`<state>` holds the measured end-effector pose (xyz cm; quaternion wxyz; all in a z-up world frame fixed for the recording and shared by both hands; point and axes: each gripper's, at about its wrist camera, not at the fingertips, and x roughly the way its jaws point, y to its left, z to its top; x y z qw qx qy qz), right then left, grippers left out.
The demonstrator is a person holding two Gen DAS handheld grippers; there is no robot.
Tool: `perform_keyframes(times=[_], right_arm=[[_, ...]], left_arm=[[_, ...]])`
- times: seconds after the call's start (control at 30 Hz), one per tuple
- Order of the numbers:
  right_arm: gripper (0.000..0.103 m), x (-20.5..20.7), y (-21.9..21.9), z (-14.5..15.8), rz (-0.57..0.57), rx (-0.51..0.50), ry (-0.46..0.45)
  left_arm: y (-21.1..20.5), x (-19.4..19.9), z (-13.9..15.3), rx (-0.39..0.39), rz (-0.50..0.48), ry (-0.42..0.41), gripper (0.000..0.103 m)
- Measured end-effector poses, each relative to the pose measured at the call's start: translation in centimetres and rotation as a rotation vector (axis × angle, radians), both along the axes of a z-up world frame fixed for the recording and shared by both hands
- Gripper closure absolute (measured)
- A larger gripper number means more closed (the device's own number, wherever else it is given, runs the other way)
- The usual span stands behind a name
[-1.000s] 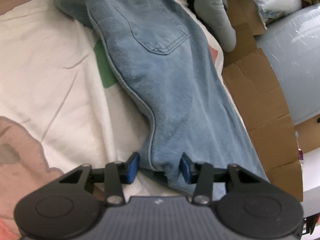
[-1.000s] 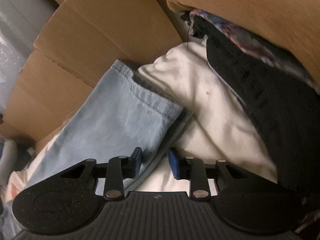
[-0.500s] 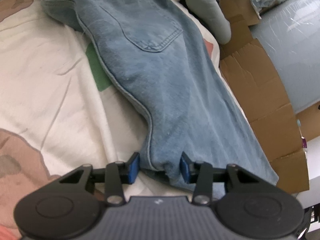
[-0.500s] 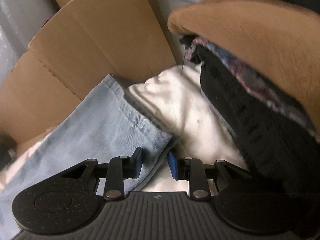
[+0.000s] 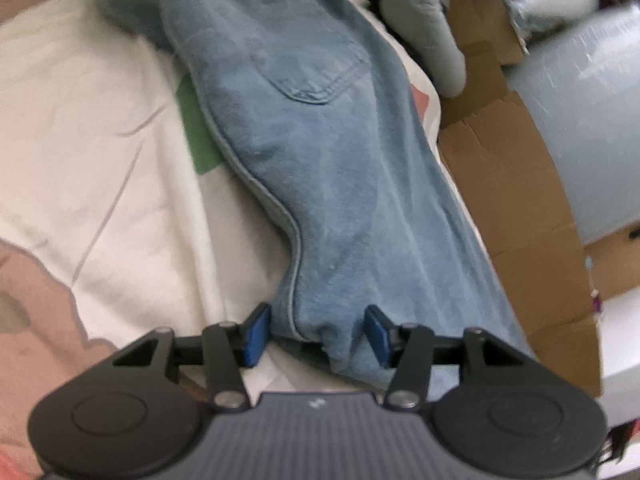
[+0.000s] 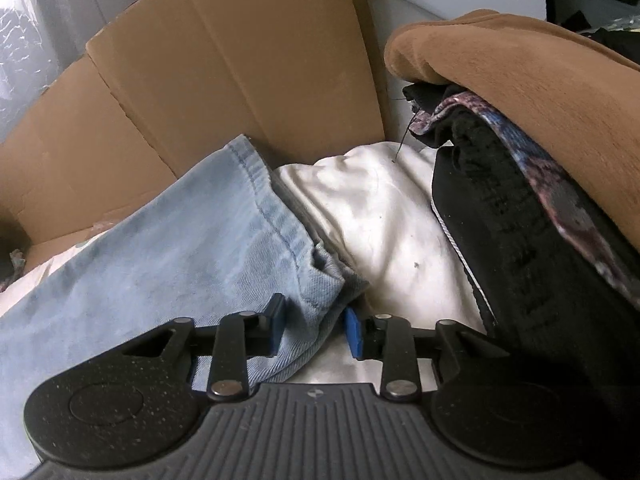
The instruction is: Fold clothes
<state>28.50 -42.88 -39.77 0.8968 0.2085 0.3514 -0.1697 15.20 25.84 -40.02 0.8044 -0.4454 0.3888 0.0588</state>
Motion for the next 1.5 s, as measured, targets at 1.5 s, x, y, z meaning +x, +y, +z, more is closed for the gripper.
perform_keyframes(times=[1.5], right_arm=[[0.095,-6.4,-2.2,6.5,-0.137,0.336,-0.065]], left_arm=[[1.0,3.2,8.3,0.169,-0.223,0.226,0.084]])
